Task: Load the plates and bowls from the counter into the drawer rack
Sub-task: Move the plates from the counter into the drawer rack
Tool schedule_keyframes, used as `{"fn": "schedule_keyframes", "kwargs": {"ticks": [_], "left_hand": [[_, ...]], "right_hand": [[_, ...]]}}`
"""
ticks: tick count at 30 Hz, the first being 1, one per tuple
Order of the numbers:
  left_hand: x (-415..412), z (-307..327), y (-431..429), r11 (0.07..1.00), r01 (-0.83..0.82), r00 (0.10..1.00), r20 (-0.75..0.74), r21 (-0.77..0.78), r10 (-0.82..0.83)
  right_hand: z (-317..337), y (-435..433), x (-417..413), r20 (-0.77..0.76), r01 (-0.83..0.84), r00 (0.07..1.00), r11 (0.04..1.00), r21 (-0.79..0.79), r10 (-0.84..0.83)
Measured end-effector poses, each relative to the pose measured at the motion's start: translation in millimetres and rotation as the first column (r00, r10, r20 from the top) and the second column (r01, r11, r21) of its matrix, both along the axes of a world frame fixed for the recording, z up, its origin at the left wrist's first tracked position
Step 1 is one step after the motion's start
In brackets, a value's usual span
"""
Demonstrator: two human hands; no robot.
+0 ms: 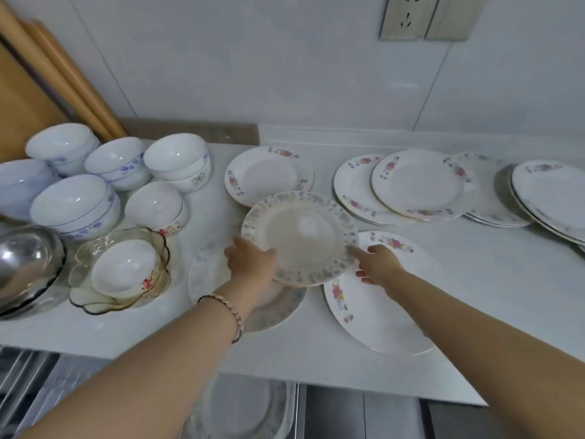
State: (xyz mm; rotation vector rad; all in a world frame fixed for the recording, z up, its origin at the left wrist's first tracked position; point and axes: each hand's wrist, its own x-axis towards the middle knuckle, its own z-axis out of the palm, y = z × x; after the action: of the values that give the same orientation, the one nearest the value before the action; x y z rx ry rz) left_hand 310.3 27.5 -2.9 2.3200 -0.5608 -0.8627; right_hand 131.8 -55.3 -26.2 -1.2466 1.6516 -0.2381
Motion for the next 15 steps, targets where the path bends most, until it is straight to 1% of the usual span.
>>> {"fn": "schedule_keyframes", "kwargs": {"ticks": [1, 3, 5, 7, 10, 13, 15], "left_hand": [[7, -2, -7, 0.999, -0.048, 0.998, -0.044, 0.007, 0.048], [20, -10, -14, 0.998, -0.051, 0.995, -0.092, -0.033, 0.048], [30, -17, -17, 0.997, -0.051, 0.995, -0.085, -0.064, 0.045], [36, -21, -18, 0.99, -0.108, 0.984, -0.152, -0.09, 0.093], [38, -25, -16, 0.981, -0.155, 0.969, -0.209, -0.113, 0.129], [32, -25, 4, 0.967, -0.183, 0.956, -0.261, -0.177, 0.133], [29, -22, 30, 0.966, -0.161, 0.951, -0.294, -0.2, 0.098]], "right_hand": [[-5, -8, 6, 0.076, 0.028, 0.997, 0.999, 0.045, -0.031], [-14, -18, 15, 0.194, 0.07, 0.977, 0.992, 0.103, -0.089], [-21, -24, 19, 0.25, 0.135, 0.954, 0.982, 0.13, -0.164], [-27, -23, 18, 0.261, 0.146, 0.949, 0.981, 0.125, -0.175], [-31, -16, 13, 0.259, 0.12, 0.958, 0.992, 0.035, -0.125], [-26, 2, 3, 0.25, 0.104, 0.965, 0.992, -0.067, -0.084], [-19, 22, -7, 0.238, 0.063, 0.971, 0.988, -0.143, -0.027]]}}
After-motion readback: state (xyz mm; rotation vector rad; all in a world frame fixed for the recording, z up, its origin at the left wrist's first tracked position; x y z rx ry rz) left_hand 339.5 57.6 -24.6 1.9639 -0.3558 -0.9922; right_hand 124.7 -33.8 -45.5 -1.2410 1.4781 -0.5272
